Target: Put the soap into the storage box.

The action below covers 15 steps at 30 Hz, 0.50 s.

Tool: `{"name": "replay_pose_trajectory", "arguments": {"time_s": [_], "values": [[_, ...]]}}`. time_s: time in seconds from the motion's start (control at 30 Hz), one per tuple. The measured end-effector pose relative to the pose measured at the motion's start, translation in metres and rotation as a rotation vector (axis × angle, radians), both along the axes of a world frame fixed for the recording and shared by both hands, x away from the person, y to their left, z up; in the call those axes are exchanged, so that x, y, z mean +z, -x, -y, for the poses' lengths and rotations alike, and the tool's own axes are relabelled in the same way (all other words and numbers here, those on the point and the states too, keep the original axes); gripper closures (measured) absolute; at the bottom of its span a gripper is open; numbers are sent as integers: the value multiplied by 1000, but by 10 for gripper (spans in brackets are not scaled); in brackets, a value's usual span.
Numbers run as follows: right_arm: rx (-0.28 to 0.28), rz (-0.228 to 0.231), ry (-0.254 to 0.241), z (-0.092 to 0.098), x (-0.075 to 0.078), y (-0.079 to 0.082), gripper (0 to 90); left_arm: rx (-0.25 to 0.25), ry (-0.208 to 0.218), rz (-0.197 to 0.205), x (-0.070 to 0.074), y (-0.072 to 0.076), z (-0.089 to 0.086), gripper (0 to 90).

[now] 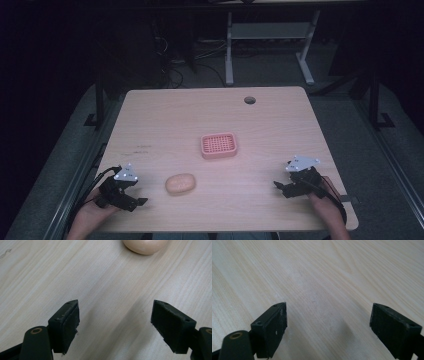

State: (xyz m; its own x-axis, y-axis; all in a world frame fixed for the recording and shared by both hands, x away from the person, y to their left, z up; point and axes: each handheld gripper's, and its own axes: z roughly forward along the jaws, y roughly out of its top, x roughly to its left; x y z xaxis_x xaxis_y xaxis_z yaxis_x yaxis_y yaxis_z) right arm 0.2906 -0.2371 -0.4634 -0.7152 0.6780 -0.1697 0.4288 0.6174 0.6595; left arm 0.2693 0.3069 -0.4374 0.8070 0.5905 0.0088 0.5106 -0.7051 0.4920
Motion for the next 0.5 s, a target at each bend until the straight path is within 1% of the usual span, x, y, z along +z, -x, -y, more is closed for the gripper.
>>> {"name": "replay_pose_trajectory", "arguments": {"time_s": [0.17, 0.23, 0.33, 0.4, 0.43, 0.5], "values": [[9, 3, 6, 0, 0, 0, 138, 0, 2, -5, -1, 0, 1, 218], [8, 3, 6, 0, -1, -1, 138, -11, -4, -4, 0, 0, 2, 218], [7, -1, 8, -1, -1, 0, 138, -15, 0, -2, 0, 0, 4, 218], [2, -4, 5, -2, -1, 1, 138, -23, -8, -3, 1, 1, 6, 218], [3, -3, 6, -2, 0, 1, 138, -29, -2, 3, 2, 2, 8, 218], [5, -3, 8, -2, -1, 1, 138, -39, -8, 13, 3, 2, 10, 218]]}}
